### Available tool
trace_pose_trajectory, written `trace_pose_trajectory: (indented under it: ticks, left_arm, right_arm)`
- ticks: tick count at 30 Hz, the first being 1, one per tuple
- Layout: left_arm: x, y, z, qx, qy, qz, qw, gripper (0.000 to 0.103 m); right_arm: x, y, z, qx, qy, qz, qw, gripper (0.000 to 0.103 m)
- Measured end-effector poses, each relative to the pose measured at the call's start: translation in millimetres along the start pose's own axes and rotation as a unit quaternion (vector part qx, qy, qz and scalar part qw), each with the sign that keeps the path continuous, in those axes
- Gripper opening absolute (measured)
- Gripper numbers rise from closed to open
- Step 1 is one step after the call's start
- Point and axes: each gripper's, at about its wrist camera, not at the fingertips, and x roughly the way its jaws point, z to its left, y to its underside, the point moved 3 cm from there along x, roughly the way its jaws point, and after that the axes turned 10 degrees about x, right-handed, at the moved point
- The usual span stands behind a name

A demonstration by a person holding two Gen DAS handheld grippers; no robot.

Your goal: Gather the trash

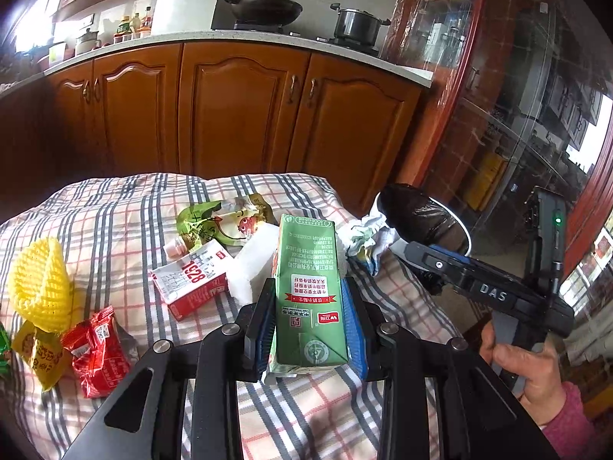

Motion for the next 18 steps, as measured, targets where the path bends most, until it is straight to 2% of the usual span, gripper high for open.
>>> trace_pose_trajectory:
  ticks: [3,9,10,11,12,18]
  left_arm:
    - [-4.5,-5.4,6.3,-0.005,-0.003,-0.010,0.9999,0.031]
    - [0.5,-9.7,14.3,-0.015,-0.002,-0.012,0.9998,0.031]
    - [2.6,-10.0,14.9,-0.016,0.000,-0.011,0.9998,0.031]
    - [5.0,-10.9,15.3,-0.017,0.002,-0.010,0.9998,0.031]
    - [6.4,-12.0,15.7,-0.016,0.003,-0.009,0.9998,0.031]
    - [8.2,-15.4,15.5,-0.011,0.009,-0.011,0.9998,0.031]
  right_arm:
    - [23.2,-12.2,1.1,-0.009,0.008,0.007,1.000,0.069]
    - [65.5,-16.2,0.4,-0.026,0.028,0.045,0.998,0.066]
    - [70.5,-14.0,-1.5,-0.026,0.030,0.055,0.998,0.059]
    - [74.6,-11.7,-3.2,-0.024,0.031,0.063,0.997,0.047]
    - [76.4,-9.7,-6.2,-0.020,0.031,0.068,0.997,0.019]
    - [59.0,-11.7,-4.5,-0.021,0.021,0.045,0.999,0.011]
